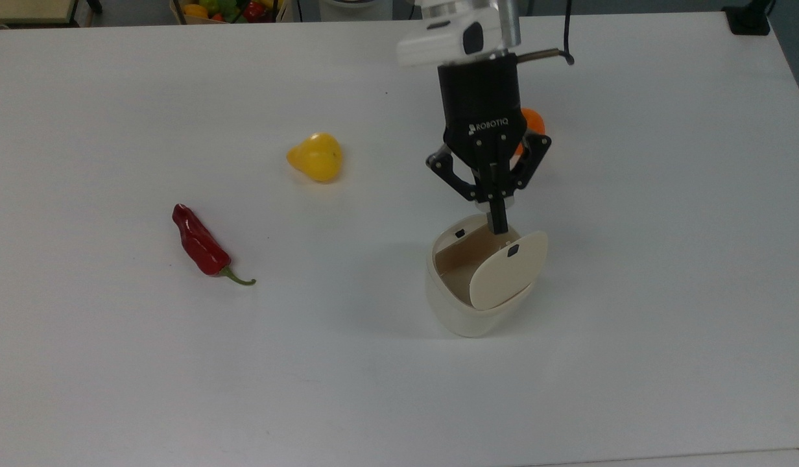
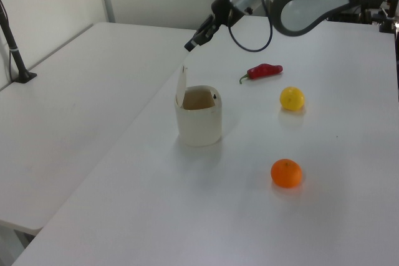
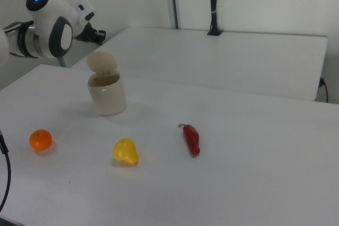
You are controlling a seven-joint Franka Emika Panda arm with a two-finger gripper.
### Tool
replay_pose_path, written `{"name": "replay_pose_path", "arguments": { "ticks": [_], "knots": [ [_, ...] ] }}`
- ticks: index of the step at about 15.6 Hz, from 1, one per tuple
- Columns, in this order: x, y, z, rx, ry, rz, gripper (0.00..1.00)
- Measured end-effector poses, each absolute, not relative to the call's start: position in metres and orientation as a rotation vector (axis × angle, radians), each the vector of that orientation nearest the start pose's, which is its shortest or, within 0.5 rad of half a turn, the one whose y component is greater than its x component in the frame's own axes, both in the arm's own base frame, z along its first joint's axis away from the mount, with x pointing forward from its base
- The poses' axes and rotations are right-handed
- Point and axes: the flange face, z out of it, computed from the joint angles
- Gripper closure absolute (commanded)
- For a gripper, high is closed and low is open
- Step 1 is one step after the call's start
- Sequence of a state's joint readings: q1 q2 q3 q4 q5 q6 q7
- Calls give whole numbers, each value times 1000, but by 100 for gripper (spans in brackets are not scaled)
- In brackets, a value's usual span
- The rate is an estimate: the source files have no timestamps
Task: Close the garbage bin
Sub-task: 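Lower the gripper onto the upright lid edge of the bin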
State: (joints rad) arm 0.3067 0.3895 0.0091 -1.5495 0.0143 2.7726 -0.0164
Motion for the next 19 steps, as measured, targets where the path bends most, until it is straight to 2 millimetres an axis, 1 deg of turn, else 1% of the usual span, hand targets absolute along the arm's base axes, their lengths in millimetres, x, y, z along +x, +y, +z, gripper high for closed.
{"name": "replay_pose_path", "arguments": {
  "ticks": [4,7,15,19],
  "knots": [
    [700,239,509,-2675,-452,-1264,100],
    [704,246,498,-2650,-471,-1305,100],
    [704,248,500,-2647,-515,-1319,100],
    [705,249,491,-2707,-534,-1214,100]
  ]
}}
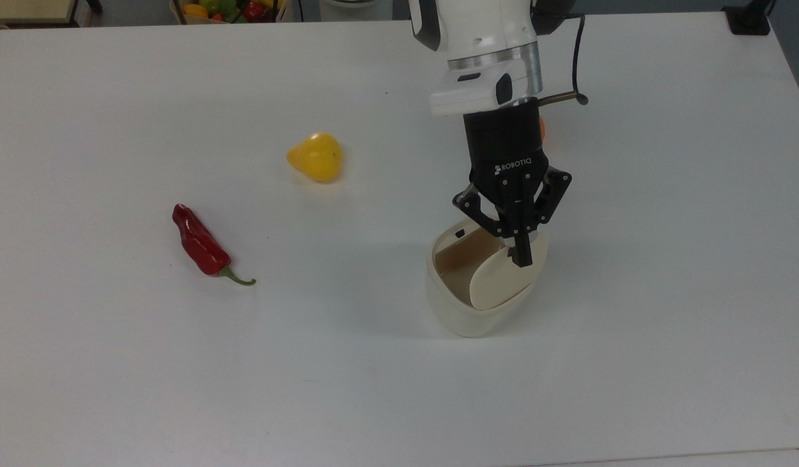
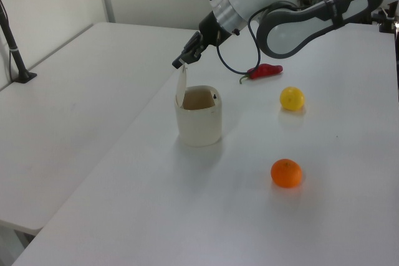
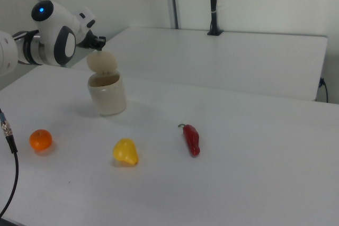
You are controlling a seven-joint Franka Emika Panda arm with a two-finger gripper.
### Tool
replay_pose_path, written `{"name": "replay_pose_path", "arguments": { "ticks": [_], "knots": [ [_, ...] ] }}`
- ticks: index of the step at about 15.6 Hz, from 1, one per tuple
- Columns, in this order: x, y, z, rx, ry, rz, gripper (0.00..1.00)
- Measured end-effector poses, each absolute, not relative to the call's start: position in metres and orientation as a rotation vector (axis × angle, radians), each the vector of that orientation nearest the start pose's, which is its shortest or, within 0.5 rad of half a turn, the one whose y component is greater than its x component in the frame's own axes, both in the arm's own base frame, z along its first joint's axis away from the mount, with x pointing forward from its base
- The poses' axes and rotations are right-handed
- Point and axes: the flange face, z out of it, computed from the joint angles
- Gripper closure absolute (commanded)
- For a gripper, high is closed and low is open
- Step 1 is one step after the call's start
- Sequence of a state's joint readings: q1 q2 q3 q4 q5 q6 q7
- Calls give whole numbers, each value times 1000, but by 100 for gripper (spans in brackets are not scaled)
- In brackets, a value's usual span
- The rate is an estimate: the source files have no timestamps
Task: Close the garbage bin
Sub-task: 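Lower the gripper onto the upright lid edge of the bin, then push the lid down with the gripper until it shuts on the bin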
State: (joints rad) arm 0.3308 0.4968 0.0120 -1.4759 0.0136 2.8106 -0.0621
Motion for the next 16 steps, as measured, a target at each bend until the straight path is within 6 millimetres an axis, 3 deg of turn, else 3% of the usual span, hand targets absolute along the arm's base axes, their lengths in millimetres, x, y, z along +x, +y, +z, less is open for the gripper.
{"name": "replay_pose_path", "arguments": {
  "ticks": [9,16],
  "knots": [
    [697,243,484,-2846,-636,-926,100],
    [692,238,467,-2939,-692,-732,100]
  ]
}}
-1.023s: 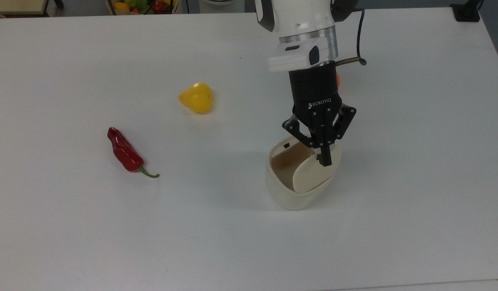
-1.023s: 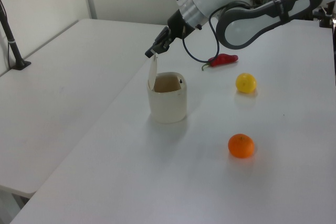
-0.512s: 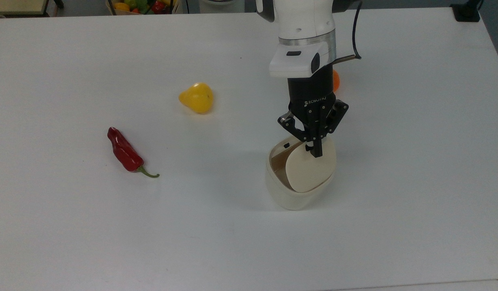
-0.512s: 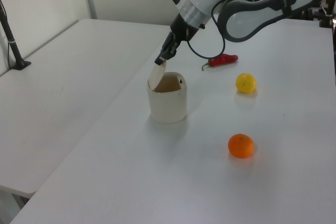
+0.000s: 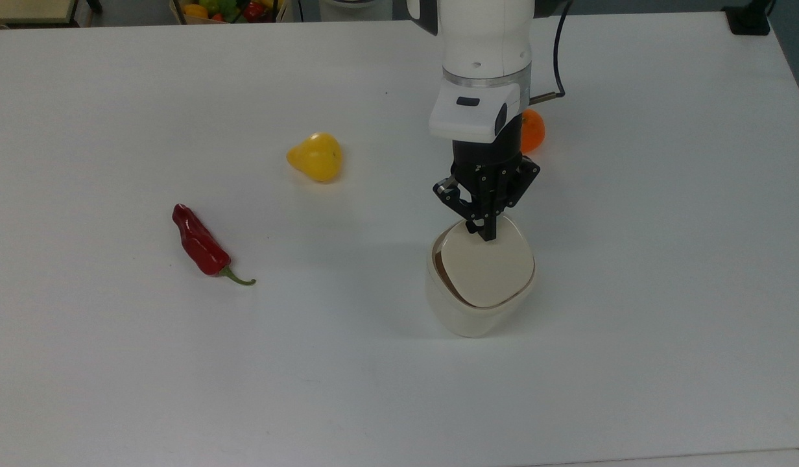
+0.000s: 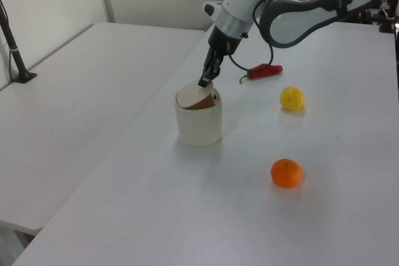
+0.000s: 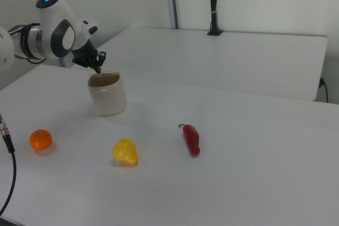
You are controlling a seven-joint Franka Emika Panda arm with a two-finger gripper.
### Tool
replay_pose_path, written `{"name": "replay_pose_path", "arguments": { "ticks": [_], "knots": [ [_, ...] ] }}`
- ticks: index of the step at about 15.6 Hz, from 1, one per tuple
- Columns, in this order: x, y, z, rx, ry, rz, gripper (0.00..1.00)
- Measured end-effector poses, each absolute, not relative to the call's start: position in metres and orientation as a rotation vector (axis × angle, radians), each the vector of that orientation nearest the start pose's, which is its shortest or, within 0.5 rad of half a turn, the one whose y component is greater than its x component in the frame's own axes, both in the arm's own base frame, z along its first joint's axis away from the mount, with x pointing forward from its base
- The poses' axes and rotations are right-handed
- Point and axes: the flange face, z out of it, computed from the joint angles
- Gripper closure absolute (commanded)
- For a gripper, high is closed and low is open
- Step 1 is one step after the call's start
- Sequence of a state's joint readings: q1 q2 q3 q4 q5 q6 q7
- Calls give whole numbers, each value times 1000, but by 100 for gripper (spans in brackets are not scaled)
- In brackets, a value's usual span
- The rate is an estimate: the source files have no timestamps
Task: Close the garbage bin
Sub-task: 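Push the lid down with the gripper until it shuts on the bin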
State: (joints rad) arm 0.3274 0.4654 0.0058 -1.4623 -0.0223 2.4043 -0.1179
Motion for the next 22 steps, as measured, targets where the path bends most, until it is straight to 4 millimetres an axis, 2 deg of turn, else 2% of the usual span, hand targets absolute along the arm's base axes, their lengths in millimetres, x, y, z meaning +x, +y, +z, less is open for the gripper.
{"name": "replay_pose_path", "arguments": {
  "ticks": [12,22],
  "knots": [
    [694,230,436,-2988,-721,-627,100],
    [694,230,433,-2986,-747,-621,100]
  ]
}}
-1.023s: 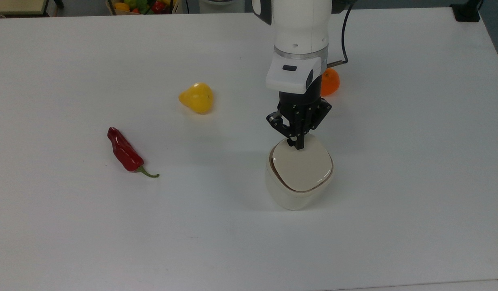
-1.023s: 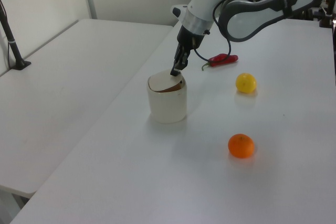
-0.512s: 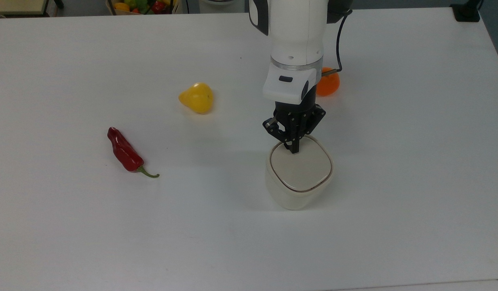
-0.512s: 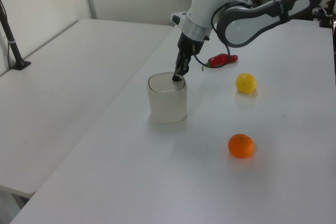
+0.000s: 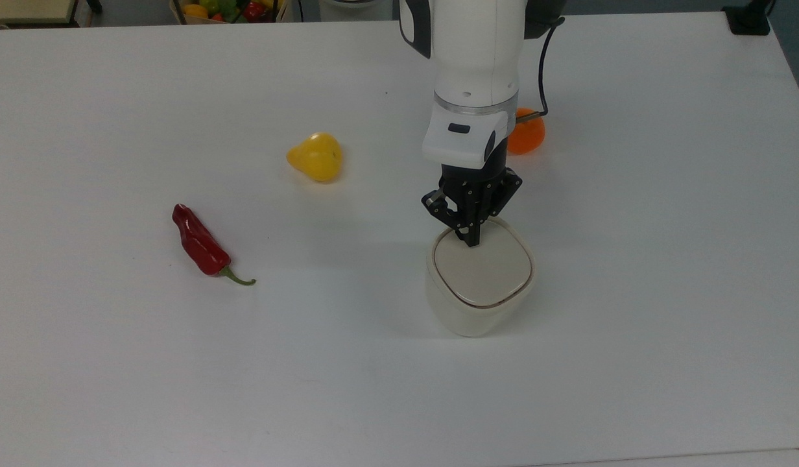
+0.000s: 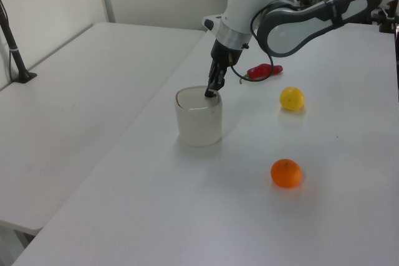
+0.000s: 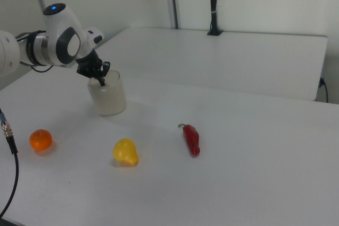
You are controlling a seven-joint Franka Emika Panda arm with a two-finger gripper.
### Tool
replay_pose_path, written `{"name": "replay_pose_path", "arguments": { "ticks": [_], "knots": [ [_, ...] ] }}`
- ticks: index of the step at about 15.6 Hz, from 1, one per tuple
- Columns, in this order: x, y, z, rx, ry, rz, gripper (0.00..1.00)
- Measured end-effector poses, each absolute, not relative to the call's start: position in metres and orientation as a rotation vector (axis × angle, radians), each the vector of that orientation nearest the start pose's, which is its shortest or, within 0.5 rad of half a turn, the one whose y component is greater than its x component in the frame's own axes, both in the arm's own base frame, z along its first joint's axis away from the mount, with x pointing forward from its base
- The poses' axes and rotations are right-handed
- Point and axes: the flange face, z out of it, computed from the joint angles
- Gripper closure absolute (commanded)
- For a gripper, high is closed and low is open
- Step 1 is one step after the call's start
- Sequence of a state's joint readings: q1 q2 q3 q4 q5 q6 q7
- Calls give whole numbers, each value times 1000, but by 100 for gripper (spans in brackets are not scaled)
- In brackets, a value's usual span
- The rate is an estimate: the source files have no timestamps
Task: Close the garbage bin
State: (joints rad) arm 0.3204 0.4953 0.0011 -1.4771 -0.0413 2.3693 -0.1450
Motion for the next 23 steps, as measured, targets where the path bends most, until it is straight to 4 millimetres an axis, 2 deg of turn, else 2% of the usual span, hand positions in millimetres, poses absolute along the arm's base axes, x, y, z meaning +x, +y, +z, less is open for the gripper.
{"name": "replay_pose_path", "arguments": {
  "ticks": [6,9,13,15,18,20,23],
  "knots": [
    [691,228,439,-2998,-746,-581,100],
    [685,216,458,-3024,-727,-513,100],
    [667,175,508,-3074,-655,-394,100],
    [655,151,526,-3102,-609,-296,100],
    [640,116,548,-3133,-526,-185,100],
    [630,91,560,-3175,-402,-115,100],
    [612,73,567,-3263,-155,-2,100]
  ]
}}
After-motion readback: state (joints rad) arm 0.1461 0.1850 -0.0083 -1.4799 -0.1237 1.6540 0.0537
